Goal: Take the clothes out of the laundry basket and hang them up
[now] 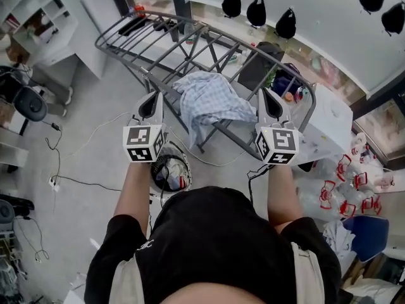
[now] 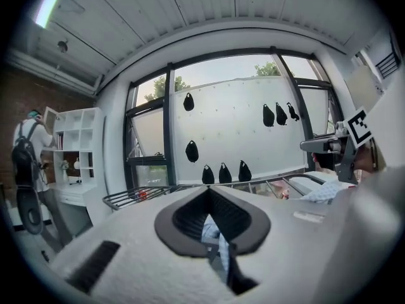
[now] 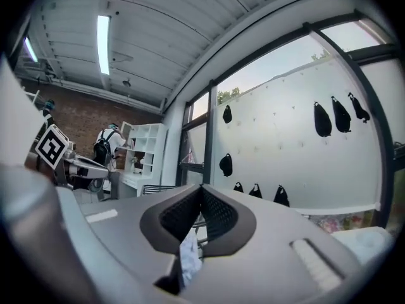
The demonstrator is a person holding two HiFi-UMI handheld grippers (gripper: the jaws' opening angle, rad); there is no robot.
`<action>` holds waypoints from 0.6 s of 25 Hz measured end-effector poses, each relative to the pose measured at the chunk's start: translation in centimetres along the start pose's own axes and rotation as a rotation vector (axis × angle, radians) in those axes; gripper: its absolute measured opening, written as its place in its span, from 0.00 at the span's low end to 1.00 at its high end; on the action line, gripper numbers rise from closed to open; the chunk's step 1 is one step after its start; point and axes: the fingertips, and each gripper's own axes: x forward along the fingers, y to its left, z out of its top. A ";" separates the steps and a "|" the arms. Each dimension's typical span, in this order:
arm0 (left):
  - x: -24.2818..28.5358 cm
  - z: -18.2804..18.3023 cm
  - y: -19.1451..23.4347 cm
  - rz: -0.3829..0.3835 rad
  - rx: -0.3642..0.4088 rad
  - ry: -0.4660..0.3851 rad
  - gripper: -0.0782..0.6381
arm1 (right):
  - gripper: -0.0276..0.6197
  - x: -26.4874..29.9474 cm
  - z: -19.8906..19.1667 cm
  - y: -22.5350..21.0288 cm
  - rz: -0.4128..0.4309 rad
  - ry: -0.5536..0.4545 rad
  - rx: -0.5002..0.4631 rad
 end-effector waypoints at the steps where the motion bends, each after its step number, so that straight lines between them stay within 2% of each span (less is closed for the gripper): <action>1: -0.8 -0.5 0.7 0.021 0.000 0.009 0.12 | 0.06 0.7 0.0 1.2 0.034 0.000 0.001; 8: -7.6 -3.8 6.1 0.203 -0.040 0.064 0.12 | 0.06 4.5 -0.7 10.2 0.266 0.015 0.009; 15: -16.0 -7.9 11.4 0.386 -0.096 0.136 0.12 | 0.07 6.6 -2.5 21.6 0.502 0.053 0.017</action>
